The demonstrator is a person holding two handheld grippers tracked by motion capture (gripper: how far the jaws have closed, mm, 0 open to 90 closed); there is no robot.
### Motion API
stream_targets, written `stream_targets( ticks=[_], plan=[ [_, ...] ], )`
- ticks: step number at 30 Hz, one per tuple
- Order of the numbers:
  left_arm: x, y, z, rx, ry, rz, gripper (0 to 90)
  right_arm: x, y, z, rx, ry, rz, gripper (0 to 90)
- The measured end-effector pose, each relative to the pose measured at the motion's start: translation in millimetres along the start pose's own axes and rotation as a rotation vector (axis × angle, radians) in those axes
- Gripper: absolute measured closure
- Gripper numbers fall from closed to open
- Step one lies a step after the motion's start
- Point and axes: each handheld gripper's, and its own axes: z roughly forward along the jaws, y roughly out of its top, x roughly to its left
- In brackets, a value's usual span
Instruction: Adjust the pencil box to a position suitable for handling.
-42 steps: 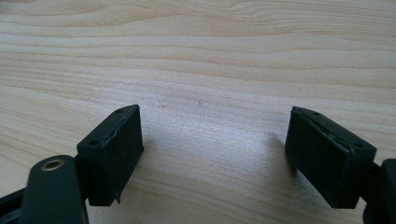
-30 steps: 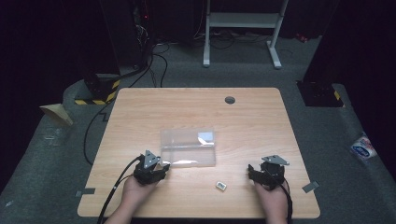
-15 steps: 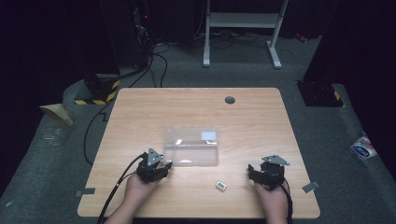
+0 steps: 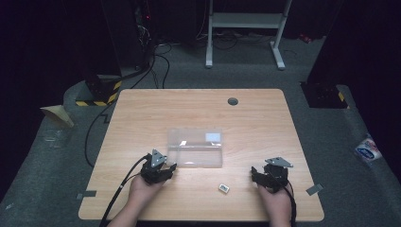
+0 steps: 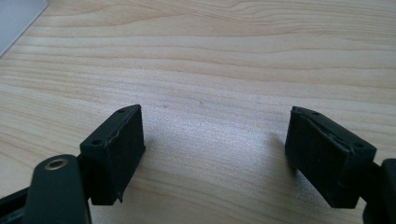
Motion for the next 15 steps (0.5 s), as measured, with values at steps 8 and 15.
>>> stream_targets(
  ticks=[8,15],
  plan=[
    [0.5,1.6,-7.4,-0.02,-0.006,-0.024,38.2,0.0,0.0,0.0,0.0,0.0,0.0,19.3],
    [2.9,1.6,-10.2,-0.023,0.001,-0.02,38.9,0.0,0.0,0.0,0.0,0.0,0.0,19.3]
  ],
)
